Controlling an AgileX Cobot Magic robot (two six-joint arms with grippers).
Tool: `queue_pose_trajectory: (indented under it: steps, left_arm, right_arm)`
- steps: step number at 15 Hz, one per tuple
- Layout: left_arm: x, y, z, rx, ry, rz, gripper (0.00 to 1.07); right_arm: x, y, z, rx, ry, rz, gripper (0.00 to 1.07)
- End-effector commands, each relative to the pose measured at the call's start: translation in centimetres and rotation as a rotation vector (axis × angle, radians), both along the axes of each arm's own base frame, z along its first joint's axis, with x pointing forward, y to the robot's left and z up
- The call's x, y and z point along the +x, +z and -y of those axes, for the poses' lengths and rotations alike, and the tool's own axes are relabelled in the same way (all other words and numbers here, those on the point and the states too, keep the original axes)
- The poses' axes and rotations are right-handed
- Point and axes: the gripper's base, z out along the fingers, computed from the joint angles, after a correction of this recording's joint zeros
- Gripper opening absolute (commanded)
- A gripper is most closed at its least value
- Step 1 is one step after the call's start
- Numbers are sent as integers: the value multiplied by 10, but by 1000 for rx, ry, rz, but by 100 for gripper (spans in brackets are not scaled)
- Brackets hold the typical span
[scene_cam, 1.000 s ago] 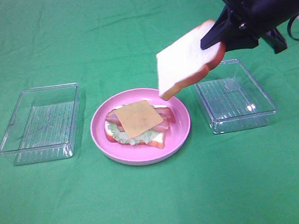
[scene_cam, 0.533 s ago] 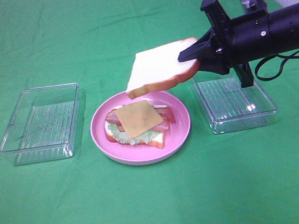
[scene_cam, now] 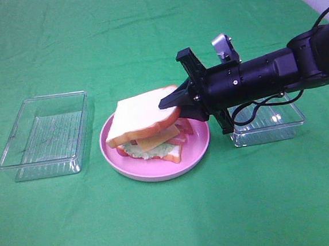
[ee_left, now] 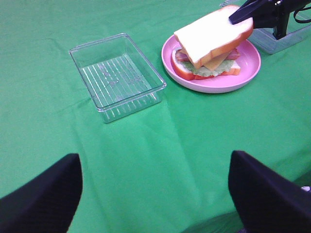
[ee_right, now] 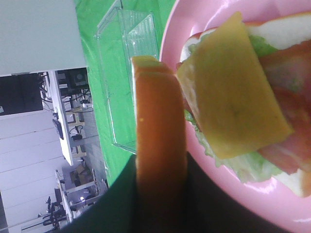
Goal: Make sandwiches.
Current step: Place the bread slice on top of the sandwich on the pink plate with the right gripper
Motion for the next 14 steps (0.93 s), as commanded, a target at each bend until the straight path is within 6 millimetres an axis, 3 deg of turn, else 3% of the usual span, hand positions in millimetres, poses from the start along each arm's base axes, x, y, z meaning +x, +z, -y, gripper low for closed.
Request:
queue_pose_trajectory:
  steps: [1, 7, 14]
  left_arm:
    - [-2, 0, -1, -11, 3, 30, 78]
    - [-2, 0, -1, -11, 3, 30, 78]
    - [-2, 0, -1, -11, 3, 30, 78]
  right_arm:
    - [5, 3, -3, 62, -36, -6, 0]
    - [0, 1, -12, 50, -25, -25, 0]
    - [9, 2, -22, -19, -65, -2, 0]
